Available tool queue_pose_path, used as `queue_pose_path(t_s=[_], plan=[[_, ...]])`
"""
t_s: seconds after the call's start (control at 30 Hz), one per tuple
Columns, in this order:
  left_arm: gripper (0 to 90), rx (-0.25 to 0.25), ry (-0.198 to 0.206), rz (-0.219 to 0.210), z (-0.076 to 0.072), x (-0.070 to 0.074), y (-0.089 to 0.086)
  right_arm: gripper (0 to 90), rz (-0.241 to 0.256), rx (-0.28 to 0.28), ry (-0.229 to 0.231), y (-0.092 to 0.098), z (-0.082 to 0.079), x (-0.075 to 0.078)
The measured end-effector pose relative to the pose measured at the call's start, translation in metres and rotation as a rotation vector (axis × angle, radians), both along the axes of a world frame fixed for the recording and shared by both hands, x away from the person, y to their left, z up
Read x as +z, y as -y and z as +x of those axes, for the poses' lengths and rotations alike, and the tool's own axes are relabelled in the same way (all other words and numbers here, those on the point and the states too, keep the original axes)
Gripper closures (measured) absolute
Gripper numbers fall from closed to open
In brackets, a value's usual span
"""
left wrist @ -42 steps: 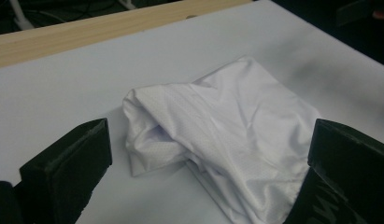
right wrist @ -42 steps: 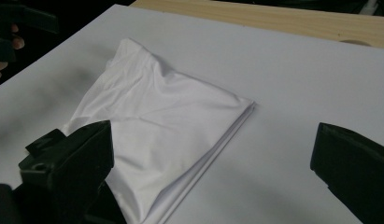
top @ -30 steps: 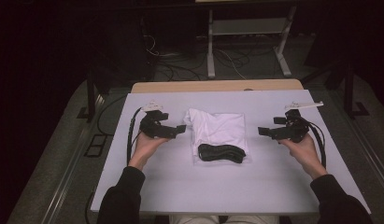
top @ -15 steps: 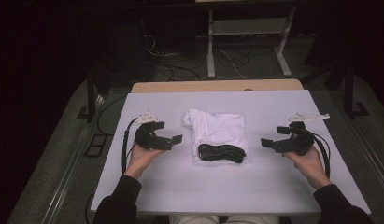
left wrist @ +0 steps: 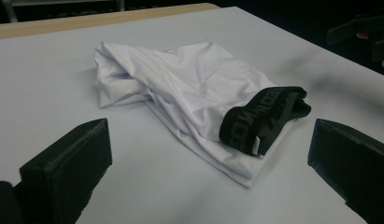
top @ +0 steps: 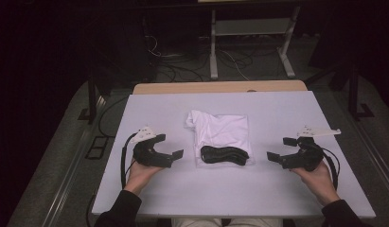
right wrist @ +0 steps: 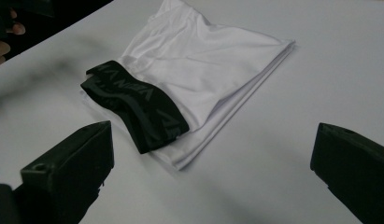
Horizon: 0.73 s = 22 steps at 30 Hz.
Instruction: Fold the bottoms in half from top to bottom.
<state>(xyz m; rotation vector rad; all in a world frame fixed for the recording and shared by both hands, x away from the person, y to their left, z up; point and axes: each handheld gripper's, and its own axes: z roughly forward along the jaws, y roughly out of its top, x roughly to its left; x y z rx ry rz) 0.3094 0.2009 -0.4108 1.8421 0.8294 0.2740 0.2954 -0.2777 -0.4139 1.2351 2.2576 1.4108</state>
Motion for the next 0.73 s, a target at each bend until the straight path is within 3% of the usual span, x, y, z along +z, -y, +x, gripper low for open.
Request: queue_pose_path(t_s=[0.4,0.73], plan=[[0.0,0.000,0.007,0.000,-0.020,-0.010,-0.007,0.0,-0.032,0.002,-0.020,0.008,-0.024,-0.013],[0.0,-0.010,-0.020,-0.008,-0.025,-0.016,-0.012,0.0,-0.047,0.019,-0.030,0.007,-0.029,-0.019]])
